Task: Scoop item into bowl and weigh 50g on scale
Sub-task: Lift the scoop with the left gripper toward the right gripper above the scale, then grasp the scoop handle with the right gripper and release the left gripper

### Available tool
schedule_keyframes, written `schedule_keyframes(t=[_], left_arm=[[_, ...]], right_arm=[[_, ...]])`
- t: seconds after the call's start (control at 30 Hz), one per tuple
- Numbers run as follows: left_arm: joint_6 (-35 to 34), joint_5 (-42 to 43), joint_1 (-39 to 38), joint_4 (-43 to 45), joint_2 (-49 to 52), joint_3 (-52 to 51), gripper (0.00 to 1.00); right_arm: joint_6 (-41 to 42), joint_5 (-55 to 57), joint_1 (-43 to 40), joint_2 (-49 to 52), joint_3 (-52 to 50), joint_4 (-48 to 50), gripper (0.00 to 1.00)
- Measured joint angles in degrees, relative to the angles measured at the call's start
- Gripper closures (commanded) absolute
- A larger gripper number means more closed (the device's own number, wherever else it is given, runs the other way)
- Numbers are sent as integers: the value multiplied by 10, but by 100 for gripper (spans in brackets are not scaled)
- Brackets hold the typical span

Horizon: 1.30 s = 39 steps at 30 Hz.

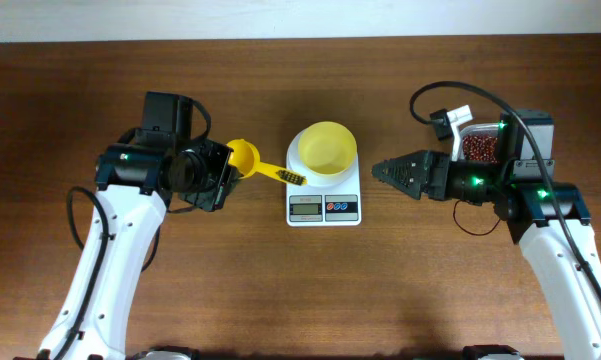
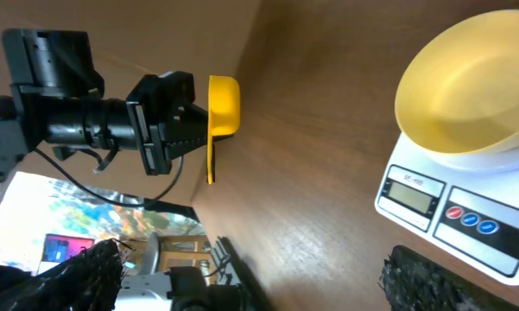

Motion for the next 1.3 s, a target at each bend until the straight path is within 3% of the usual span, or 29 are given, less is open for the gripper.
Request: schedule_keyframes(t=[0.17,0.43,0.63,0.97,1.07,1.3], left_arm=[[-51,18,-6,4,0,0,100],[-182,17,-83,9,0,0,100],[-276,18,-160,34,0,0,100],[-366,17,-208,59,0,0,100],[-375,17,-210,63,0,0,100],[-379,17,-228,99,14,0,100]], right_arm=[[59,-3,39,0,0,56,1],[143,116,147,0,0,102,0],[153,143,148,0,0,104,18],[154,147,148,2,0,104,41],[155,147,149,6,0,104,50],[155,147,149,6,0,104,59]])
